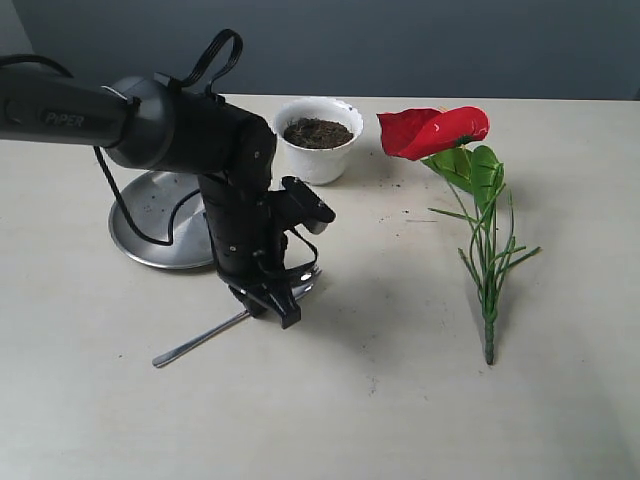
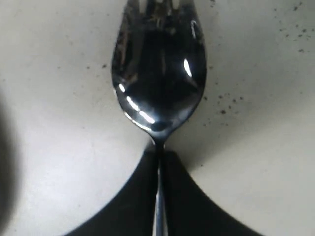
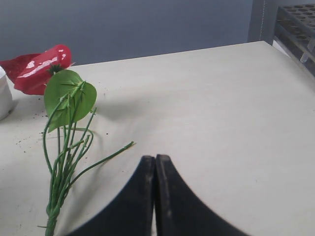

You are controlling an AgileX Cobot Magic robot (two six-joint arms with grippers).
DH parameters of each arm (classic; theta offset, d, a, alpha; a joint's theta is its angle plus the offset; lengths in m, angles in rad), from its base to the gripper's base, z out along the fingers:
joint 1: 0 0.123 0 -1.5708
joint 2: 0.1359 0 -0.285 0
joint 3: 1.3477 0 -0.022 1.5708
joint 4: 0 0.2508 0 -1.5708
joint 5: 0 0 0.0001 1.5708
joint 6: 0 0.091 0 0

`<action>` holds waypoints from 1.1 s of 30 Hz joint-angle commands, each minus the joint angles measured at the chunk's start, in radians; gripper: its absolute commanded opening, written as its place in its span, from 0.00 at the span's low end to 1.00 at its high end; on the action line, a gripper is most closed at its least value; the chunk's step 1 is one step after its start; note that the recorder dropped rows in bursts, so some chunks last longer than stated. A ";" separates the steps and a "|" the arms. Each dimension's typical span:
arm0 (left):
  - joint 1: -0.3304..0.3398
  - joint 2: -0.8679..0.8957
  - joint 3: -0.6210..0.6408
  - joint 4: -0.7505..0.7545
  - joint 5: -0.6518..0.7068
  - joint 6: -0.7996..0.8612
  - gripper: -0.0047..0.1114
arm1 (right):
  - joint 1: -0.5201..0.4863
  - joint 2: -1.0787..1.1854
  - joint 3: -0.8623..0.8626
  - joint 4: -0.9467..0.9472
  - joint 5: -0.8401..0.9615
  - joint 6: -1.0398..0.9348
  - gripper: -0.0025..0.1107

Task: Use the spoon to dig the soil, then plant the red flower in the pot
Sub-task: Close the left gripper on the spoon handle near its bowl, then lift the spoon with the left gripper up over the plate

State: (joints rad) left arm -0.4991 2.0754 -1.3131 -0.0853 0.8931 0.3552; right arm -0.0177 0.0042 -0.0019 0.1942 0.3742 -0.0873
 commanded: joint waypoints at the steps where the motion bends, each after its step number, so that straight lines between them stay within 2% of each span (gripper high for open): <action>1: -0.012 -0.026 0.019 -0.030 0.041 -0.008 0.04 | 0.000 -0.004 0.002 -0.003 -0.009 -0.001 0.02; 15: -0.012 -0.171 0.019 0.009 0.054 -0.008 0.04 | 0.000 -0.004 0.002 -0.003 -0.009 -0.001 0.02; 21: -0.012 -0.241 0.016 0.047 0.005 -0.008 0.04 | 0.000 -0.004 0.002 -0.003 -0.009 -0.001 0.02; 28: -0.012 -0.322 -0.019 0.149 -0.023 -0.016 0.04 | 0.000 -0.004 0.002 -0.003 -0.009 -0.001 0.02; 33: -0.012 -0.343 -0.055 0.286 -0.019 -0.013 0.04 | 0.000 -0.004 0.002 -0.003 -0.009 -0.001 0.02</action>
State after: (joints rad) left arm -0.5044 1.7485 -1.3472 0.1244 0.8766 0.3473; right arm -0.0177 0.0042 -0.0019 0.1942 0.3742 -0.0873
